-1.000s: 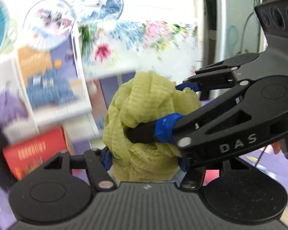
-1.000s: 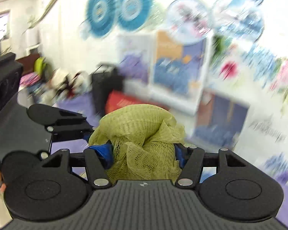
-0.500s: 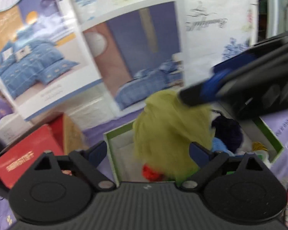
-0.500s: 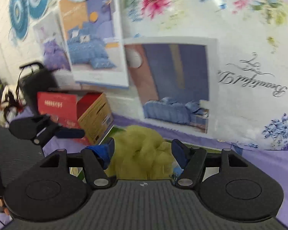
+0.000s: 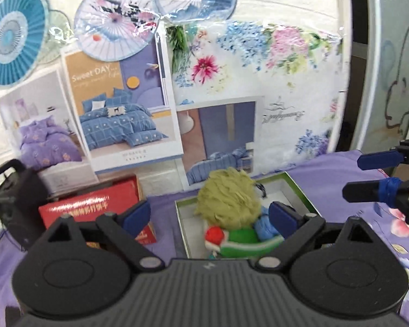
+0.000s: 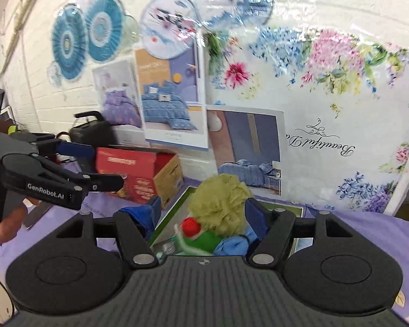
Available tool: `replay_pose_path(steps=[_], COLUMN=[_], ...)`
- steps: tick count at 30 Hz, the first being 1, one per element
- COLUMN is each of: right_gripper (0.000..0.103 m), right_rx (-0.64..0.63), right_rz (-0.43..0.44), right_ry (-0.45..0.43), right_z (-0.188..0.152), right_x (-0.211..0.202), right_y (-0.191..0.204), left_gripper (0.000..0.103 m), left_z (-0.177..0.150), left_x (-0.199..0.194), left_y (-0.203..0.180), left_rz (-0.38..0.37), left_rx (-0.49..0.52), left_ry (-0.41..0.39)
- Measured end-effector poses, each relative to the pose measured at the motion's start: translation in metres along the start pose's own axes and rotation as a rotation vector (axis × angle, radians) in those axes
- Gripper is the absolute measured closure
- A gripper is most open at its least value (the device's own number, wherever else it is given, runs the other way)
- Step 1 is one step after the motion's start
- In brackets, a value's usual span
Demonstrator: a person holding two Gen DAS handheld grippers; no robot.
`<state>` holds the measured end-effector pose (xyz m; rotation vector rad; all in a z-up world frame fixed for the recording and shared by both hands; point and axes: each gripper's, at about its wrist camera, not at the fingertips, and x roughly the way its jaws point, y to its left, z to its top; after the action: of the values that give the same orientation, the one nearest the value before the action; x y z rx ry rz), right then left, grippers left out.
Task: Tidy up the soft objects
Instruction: 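Carry the olive sponge into the green box and open the right gripper, then move both tools to the pink lace pouch beside the jar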
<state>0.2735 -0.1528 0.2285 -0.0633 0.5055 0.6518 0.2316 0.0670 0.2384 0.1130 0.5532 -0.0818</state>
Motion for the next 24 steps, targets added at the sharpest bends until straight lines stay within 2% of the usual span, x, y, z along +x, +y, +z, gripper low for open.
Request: replay_pose_path(steps=[4, 8, 11, 14, 16, 19, 21, 24], right_gripper=[0.049, 0.048, 0.048, 0.048, 0.048, 0.048, 0.048, 0.048], right_rx=[-0.006, 0.012, 0.071, 0.147, 0.182, 0.171, 0.154, 0.128], right_rz=[0.0, -0.035, -0.05, -0.119, -0.186, -0.279, -0.302, -0.286], right_ry=[-0.012, 0.039, 0.1, 0.152, 0.177, 0.19, 0.214, 0.272], right_z=[-0.042, -0.107, -0.162, -0.206, -0.221, -0.224, -0.222, -0.22], right_x=[-0.047, -0.065, -0.061, -0.049, -0.038, -0.022, -0.006, 0.025], right_y=[0.019, 0.026, 0.023, 0.007, -0.01, -0.036, -0.049, -0.06], left_gripper=[0.008, 0.008, 0.008, 0.008, 0.008, 0.008, 0.008, 0.008], left_z=[-0.048, -0.111, -0.161, -0.208, -0.232, -0.251, -0.257, -0.257], left_x=[-0.037, -0.052, -0.042, -0.026, -0.019, -0.017, -0.018, -0.018], left_y=[-0.024, -0.055, -0.074, -0.086, -0.085, -0.077, -0.069, -0.055], left_rz=[-0.054, -0.114, -0.141, -0.133, -0.133, -0.128, -0.105, -0.05], left_rx=[0.043, 0.1, 0.105, 0.095, 0.063, 0.012, -0.02, -0.062], left_ry=[0.016, 0.072, 0.157, 0.267, 0.321, 0.374, 0.385, 0.39])
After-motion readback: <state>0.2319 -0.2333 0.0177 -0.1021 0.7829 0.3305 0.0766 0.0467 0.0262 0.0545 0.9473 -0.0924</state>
